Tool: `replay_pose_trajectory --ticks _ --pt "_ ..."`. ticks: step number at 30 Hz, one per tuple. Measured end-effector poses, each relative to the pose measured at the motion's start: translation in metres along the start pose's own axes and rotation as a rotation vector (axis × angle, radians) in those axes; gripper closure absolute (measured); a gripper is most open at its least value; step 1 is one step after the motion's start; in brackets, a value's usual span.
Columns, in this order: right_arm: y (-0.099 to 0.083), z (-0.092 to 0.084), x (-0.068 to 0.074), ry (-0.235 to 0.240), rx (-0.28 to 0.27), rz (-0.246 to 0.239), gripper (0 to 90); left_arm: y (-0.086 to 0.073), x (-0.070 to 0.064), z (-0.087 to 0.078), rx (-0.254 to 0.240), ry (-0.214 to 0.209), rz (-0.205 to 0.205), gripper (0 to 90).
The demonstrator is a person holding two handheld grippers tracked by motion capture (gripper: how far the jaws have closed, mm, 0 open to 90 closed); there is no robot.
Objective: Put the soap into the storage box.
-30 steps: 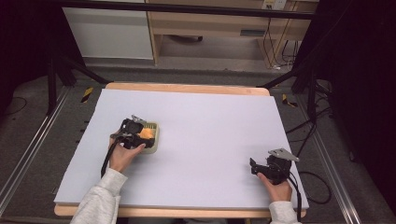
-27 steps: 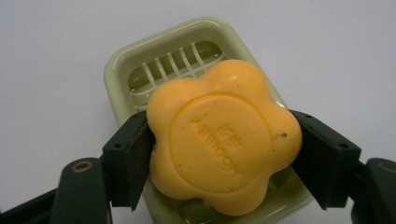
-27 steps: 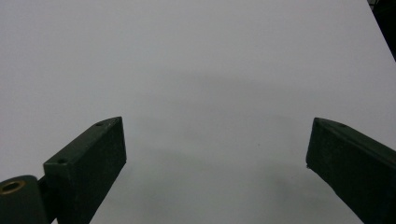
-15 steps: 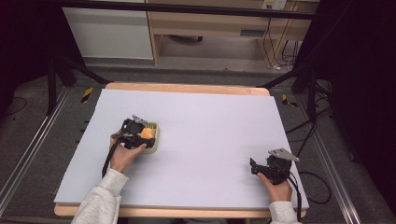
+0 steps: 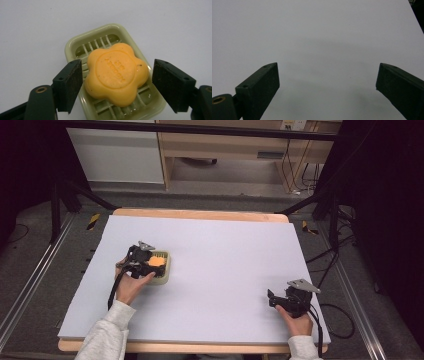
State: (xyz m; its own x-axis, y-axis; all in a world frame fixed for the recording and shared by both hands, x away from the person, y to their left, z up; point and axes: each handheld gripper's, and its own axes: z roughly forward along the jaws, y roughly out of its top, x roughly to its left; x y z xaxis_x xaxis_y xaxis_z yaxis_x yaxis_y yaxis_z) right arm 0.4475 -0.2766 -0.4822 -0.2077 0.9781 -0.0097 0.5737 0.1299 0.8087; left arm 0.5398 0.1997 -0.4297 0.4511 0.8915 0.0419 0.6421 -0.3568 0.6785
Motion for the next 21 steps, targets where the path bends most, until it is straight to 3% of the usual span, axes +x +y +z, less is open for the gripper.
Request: replay_pose_trajectory --ticks 5,10,21 --pt "0.0 -0.001 0.0 -0.003 -0.004 0.004 5.4 -0.002 -0.002 -0.012 -0.032 -0.019 0.008 23.2" --pt "0.0 -0.001 -0.001 -0.005 -0.007 0.006 5.5 -0.007 -0.002 -0.021 -0.072 -0.04 -0.015 22.3" --pt "0.0 -0.003 -0.002 -0.006 -0.016 0.018 5.5 -0.033 0.002 -0.041 -0.144 -0.043 -0.009 24.2"
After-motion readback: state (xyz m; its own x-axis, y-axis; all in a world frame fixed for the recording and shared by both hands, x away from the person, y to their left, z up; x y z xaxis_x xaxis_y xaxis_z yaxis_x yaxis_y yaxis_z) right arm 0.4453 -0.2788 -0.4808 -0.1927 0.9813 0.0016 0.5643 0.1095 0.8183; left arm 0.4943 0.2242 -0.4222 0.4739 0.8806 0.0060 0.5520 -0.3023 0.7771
